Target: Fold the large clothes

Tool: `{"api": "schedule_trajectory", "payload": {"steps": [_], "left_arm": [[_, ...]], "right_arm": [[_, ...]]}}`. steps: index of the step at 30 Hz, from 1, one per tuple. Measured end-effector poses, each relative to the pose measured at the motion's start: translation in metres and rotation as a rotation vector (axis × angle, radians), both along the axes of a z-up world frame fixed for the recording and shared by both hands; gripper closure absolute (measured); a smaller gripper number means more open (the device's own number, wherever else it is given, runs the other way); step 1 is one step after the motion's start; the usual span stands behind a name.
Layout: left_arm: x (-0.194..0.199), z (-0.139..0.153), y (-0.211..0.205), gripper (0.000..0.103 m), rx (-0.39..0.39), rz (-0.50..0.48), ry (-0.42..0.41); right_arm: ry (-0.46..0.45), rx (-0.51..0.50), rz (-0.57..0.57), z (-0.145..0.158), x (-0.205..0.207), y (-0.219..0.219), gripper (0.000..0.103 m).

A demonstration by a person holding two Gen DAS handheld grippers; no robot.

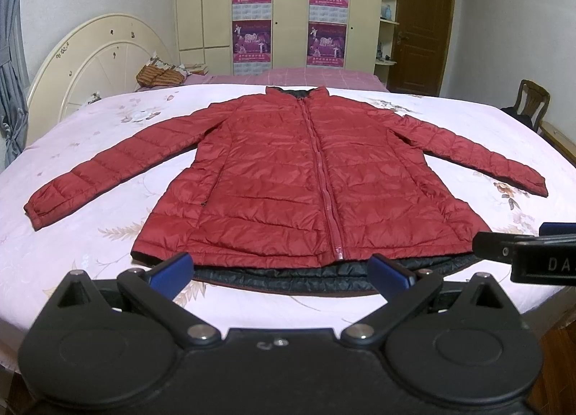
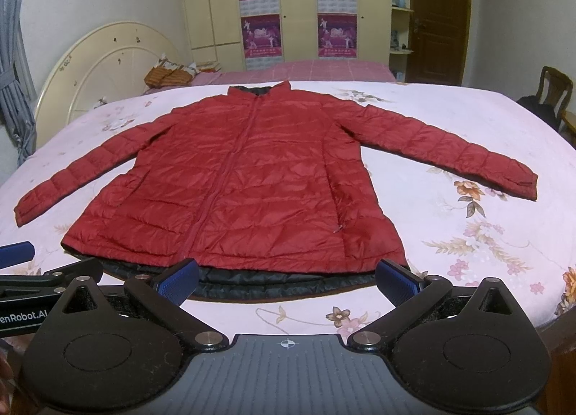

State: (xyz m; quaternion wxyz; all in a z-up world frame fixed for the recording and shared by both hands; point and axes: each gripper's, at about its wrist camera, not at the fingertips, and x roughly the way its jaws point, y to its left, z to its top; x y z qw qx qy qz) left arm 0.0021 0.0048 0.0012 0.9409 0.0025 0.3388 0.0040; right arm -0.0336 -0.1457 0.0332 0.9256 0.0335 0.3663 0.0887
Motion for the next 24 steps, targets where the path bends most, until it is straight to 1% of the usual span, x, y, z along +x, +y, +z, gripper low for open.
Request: {"api": "schedule_trajectory", "payload": {"steps": [24], "left_arm": [[-0.0007,0.0005,0.0010,0.000,-0.001,-0.001,-0.003]], "right_arm": [[-0.004,0.002,-0.005,0.0030,0.0014,-0.0079,0.000]]}}
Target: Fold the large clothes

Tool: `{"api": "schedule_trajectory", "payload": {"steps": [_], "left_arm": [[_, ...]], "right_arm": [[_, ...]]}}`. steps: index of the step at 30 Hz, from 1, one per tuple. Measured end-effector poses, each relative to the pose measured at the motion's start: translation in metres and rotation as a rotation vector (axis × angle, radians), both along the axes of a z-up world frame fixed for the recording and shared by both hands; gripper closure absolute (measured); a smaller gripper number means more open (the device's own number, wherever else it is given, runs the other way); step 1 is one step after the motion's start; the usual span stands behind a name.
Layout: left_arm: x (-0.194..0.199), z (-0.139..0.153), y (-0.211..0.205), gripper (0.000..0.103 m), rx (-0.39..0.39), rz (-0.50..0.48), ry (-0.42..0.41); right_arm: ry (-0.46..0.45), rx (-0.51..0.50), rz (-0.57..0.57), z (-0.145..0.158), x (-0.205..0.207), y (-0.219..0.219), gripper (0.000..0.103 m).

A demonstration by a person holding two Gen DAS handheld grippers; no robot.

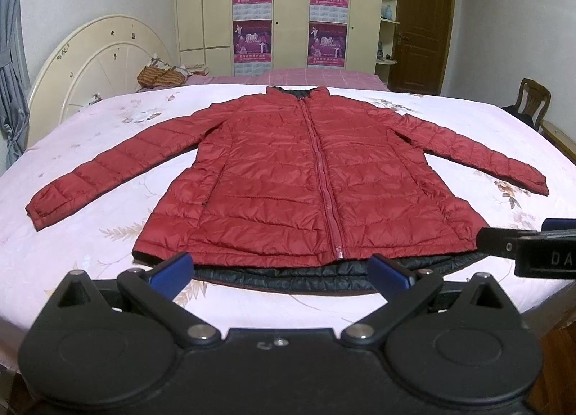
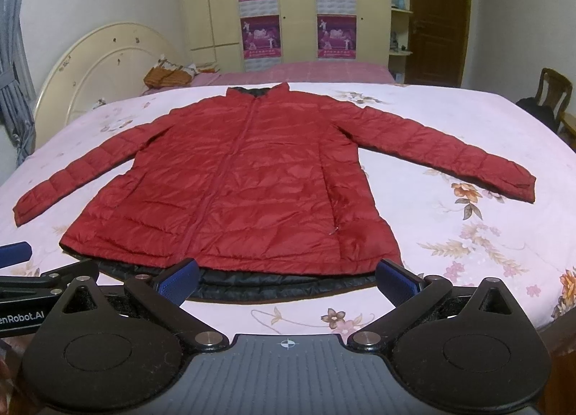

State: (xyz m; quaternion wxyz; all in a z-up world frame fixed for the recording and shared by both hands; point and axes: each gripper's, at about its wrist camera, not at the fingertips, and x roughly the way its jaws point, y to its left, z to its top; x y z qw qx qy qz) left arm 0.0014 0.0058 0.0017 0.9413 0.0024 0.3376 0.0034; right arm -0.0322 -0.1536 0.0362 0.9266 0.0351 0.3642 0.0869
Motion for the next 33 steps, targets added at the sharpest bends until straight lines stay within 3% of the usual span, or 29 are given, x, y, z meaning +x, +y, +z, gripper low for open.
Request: {"api": "schedule_trajectory", "payload": {"steps": [33], "left_arm": [[-0.0021,-0.0006,0.0040,0.000,0.004,0.010,0.006]], "right_arm": [[0.000,-0.011,0.002,-0.0002,0.0003,0.0026,0.000]]}}
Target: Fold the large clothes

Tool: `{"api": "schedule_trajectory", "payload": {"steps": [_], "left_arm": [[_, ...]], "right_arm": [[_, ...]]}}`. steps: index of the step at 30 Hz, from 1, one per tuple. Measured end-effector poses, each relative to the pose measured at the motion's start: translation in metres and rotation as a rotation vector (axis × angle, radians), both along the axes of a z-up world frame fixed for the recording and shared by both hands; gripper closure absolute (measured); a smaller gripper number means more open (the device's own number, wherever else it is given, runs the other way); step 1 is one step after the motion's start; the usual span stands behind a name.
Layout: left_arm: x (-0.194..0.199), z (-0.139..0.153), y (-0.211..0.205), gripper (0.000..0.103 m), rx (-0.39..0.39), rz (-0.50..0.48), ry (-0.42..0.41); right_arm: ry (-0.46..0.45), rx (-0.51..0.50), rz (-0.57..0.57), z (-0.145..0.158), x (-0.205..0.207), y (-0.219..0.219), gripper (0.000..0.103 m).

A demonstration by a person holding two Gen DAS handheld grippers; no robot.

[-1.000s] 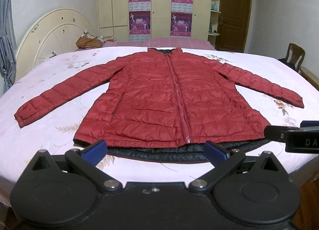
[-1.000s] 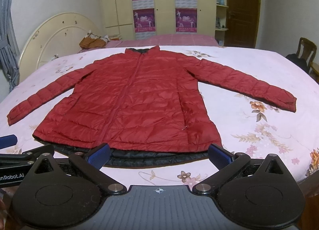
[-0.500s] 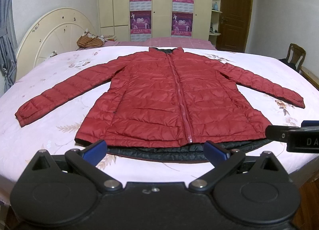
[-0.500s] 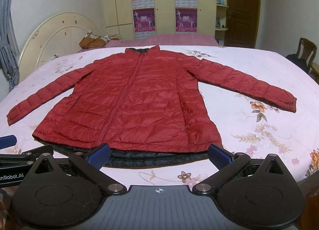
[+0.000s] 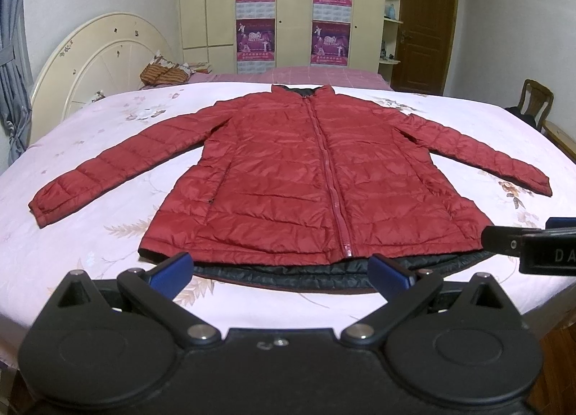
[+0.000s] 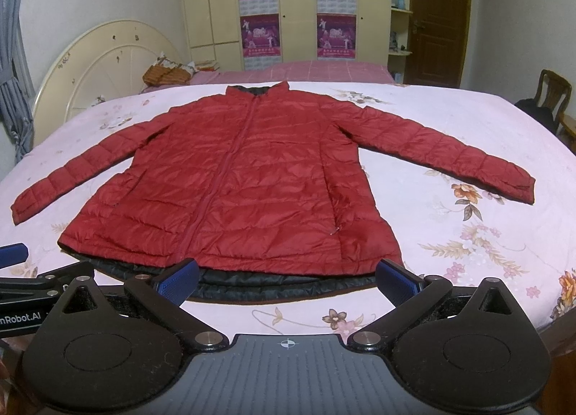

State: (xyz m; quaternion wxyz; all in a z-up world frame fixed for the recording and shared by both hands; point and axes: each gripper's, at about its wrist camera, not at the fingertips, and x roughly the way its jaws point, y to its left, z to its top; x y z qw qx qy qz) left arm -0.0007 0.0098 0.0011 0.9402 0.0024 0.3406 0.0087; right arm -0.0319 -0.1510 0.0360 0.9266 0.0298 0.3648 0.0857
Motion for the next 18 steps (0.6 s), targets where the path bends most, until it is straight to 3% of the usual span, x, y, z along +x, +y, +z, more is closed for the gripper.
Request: {"api": "schedule_trajectory", "payload": {"steps": [9,18], "left_arm": [[0.003,0.001,0.004,0.000,-0.005,-0.002,-0.006],[0.030,0.010,-0.001,0.000,0.010,-0.025,-0.038]], "right_arm": [[-0.001,-0.002,0.000,0.000,0.001,0.001,0.000],[-0.020,-0.010,-0.033,0.005,0.022,0.002,0.000]]}}
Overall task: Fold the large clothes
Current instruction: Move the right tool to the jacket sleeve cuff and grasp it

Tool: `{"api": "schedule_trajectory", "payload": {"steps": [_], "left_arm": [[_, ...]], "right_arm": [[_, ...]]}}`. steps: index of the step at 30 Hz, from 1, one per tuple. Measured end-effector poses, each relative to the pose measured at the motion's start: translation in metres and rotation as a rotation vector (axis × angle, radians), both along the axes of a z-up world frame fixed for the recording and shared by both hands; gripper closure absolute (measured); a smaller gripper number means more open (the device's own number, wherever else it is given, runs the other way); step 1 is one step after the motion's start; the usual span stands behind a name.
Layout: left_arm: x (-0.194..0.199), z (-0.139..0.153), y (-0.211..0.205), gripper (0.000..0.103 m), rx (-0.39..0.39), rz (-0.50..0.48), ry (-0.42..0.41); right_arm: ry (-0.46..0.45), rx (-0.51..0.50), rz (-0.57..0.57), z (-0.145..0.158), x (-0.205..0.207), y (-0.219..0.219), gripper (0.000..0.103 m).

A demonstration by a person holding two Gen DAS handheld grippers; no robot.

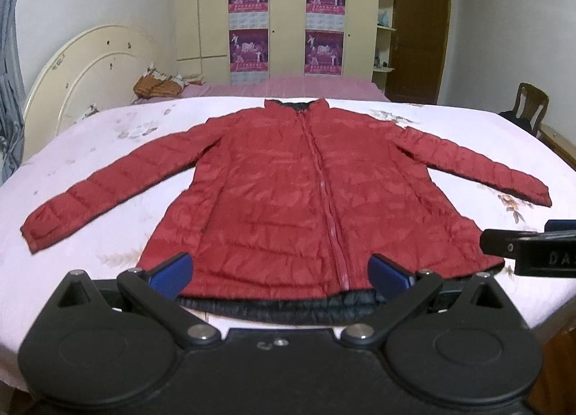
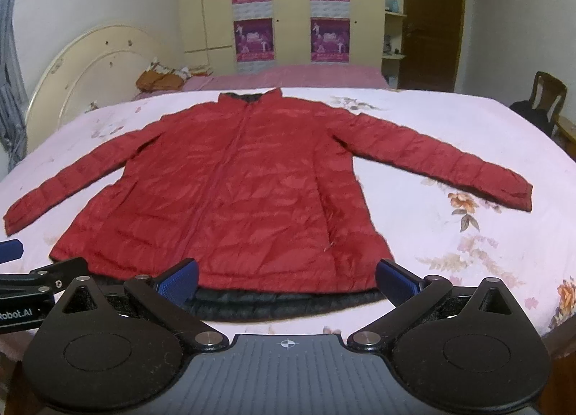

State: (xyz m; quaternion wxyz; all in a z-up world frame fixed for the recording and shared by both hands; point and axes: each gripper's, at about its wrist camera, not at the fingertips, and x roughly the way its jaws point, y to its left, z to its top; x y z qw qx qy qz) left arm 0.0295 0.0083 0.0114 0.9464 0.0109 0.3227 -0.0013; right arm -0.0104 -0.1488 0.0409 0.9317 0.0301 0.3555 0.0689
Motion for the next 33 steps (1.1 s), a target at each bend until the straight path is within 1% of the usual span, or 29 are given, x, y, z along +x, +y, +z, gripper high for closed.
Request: {"api": "schedule_trajectory", "payload": {"steps": [9,13,17,20,23,25,28,31,33], "left_arm": [[0.046,-0.001,0.002,0.000,-0.005,-0.004,0.006],[0.070,-0.006,0.004,0.000,-0.015,-0.013,0.026],[0.101,-0.012,0.007,0.000,-0.025,0.004,0.042],[0.127,-0.019,0.012,0.000,-0.063,-0.012,0.074],[0.151,-0.026,0.012,0.000,-0.073,-0.037,0.101],[0.164,-0.029,0.013,0.000,-0.102,-0.069,0.101],[0.181,-0.035,0.013,0.000,-0.118,-0.096,0.115],[0.200,-0.041,0.015,0.000,-0.146,-0.135,0.136],[0.212,-0.044,0.012,0.000,-0.121,-0.130,0.134]], "right_arm": [[-0.001,0.005,-0.043,0.001,0.043,-0.006,0.000],[0.012,0.002,-0.073,-0.005,0.067,-0.009,0.000],[0.031,-0.001,-0.106,-0.014,0.095,-0.013,0.000],[0.042,-0.007,-0.130,-0.020,0.116,-0.016,0.000],[0.049,-0.014,-0.155,-0.025,0.136,-0.019,0.000],[0.054,-0.017,-0.178,-0.028,0.149,-0.021,0.000],[0.066,0.005,-0.208,-0.034,0.167,-0.026,0.000],[0.056,0.017,-0.231,-0.040,0.182,-0.034,0.000],[0.043,0.027,-0.262,-0.045,0.189,-0.045,0.000]]}}
